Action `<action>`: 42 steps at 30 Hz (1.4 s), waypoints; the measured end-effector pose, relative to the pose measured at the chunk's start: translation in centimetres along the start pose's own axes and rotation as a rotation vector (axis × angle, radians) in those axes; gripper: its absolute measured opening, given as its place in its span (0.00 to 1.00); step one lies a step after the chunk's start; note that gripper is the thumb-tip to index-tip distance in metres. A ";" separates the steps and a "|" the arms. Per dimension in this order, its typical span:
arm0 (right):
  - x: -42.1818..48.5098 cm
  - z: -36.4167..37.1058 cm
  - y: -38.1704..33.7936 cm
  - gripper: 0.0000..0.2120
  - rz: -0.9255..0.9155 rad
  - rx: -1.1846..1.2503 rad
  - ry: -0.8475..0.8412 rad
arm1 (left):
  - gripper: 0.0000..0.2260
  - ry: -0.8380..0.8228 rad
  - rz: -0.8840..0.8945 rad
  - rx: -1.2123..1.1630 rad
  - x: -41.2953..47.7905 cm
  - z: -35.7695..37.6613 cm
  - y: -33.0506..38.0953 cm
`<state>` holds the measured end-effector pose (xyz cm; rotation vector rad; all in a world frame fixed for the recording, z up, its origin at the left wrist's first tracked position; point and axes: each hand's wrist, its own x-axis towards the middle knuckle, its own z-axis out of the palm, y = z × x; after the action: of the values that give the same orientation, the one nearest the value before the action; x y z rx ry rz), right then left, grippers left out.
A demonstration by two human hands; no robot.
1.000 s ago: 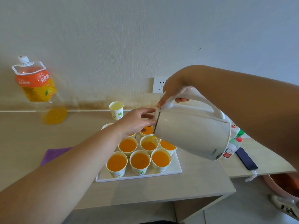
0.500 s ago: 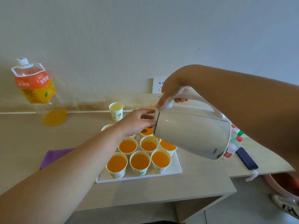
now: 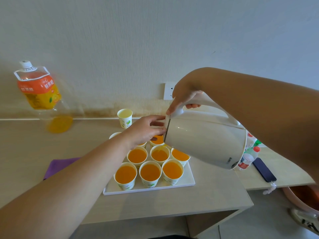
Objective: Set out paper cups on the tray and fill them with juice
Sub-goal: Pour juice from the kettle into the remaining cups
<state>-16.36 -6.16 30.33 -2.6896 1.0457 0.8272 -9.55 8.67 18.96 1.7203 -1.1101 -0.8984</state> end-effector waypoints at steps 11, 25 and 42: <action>-0.3 0.2 0.3 0.32 0.001 0.007 -0.001 | 0.19 -0.009 0.006 0.011 0.0 0.1 0.2; -0.7 0.4 0.2 0.31 0.001 -0.004 0.006 | 0.20 -0.004 0.002 0.007 -0.2 0.3 0.2; -1.1 1.0 0.0 0.32 -0.004 0.022 0.026 | 0.20 0.006 -0.006 0.009 -0.7 0.3 0.1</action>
<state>-17.51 -5.20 30.11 -2.6901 1.0480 0.7775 -10.04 9.24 18.99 1.7337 -1.1077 -0.8925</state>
